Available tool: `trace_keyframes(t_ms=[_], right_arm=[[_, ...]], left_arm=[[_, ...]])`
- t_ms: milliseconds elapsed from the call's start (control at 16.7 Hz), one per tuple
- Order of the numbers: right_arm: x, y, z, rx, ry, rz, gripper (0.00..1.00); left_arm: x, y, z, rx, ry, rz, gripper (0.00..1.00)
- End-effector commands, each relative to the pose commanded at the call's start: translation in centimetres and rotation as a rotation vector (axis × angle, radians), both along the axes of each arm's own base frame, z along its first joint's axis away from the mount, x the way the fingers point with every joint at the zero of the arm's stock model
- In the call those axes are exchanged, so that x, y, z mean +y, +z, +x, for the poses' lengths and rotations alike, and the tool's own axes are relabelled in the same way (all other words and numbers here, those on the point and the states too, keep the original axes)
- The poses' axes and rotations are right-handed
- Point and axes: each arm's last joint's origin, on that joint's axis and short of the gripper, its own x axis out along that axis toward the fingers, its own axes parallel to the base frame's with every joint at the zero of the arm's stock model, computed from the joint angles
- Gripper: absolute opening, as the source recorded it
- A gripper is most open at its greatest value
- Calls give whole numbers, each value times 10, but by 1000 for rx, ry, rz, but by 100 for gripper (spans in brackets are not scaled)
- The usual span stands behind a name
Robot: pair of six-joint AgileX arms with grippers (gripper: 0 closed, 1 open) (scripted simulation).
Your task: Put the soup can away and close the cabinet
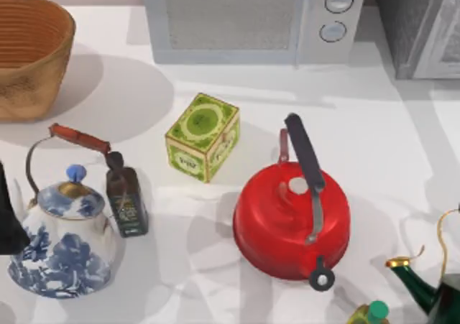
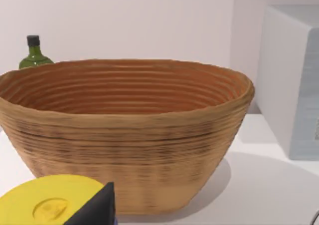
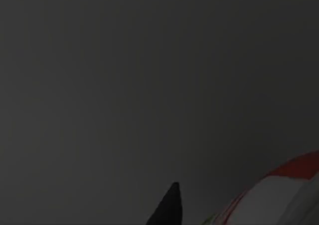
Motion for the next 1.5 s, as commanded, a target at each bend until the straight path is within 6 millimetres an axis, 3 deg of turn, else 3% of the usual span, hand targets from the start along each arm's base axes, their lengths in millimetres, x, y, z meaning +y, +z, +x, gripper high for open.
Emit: trace_keyframes(t_ms=[180, 420, 1200, 1500], right_arm=[[-1, -8, 12, 16, 0, -2, 0], [-1, -8, 12, 17, 0, -2, 0], [-1, -8, 12, 17, 0, -2, 98], [-1, -8, 12, 17, 0, -2, 100]], left_arm=[[0, 0, 0, 0, 0, 0, 100], [0, 0, 0, 0, 0, 0, 100], [0, 0, 0, 0, 0, 0, 100], [0, 0, 0, 0, 0, 0, 100]])
